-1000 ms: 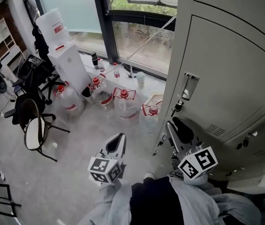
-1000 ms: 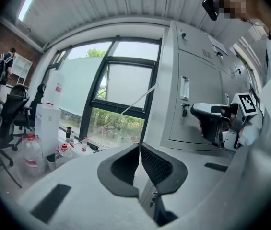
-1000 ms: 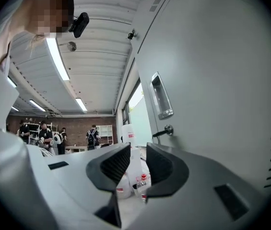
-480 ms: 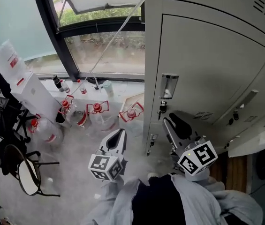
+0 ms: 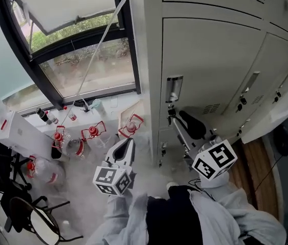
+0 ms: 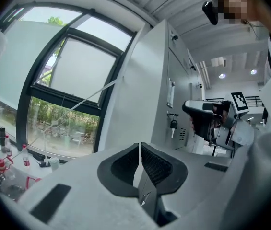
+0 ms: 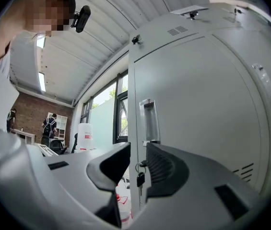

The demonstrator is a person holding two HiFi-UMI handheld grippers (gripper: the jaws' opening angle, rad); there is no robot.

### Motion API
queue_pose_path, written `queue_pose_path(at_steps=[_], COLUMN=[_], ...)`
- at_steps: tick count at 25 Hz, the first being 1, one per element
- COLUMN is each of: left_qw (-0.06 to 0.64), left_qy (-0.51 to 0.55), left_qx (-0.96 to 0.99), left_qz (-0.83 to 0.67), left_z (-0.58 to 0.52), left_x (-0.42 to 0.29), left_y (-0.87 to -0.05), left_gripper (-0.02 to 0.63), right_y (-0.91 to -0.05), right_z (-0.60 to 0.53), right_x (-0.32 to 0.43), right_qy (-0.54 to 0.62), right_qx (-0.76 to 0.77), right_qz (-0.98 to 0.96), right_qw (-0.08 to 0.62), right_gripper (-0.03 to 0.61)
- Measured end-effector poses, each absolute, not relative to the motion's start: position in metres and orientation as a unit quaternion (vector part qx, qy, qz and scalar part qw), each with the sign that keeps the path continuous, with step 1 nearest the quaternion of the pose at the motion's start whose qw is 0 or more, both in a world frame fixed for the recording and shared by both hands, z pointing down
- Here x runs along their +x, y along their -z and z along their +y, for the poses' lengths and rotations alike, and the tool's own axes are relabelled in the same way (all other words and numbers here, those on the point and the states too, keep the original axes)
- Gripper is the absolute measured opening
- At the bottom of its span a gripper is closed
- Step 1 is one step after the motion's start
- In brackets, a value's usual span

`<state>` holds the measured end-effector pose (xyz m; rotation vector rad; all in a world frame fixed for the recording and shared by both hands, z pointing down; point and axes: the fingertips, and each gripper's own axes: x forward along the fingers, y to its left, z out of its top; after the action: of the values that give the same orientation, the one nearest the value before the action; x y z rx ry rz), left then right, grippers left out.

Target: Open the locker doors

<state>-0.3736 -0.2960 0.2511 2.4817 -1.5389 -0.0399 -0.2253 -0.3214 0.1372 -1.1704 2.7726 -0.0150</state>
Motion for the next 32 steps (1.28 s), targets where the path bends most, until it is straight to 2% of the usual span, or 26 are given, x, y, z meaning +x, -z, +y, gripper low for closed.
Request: queue_pose_path(at_steps=[12,27,32], left_qw=[0.093,0.103,0.102], left_qy=[0.022,0.022,0.020], left_qx=[0.862,0.855,0.855], left_qz=[-0.499,-0.508,-0.509], left_z=[-0.302,-0.291,-0.285], left_x=[-0.382,-0.397,-0.404], left_y=[-0.231,-0.240,-0.242], left_gripper=[0.018,0.018,0.018], right_y=[-0.097,-0.101,-0.103], right_z=[-0.342,-0.368,-0.367], right_x=[-0.238,-0.256,-0.258], right_qy=[-0.040,-0.016,-0.013], right_qx=[-0.453,-0.478,-0.479], right_qz=[0.890,0.878,0.877], right_qw=[0.045,0.021,0.032], right_gripper=[0.100,0.121,0.123])
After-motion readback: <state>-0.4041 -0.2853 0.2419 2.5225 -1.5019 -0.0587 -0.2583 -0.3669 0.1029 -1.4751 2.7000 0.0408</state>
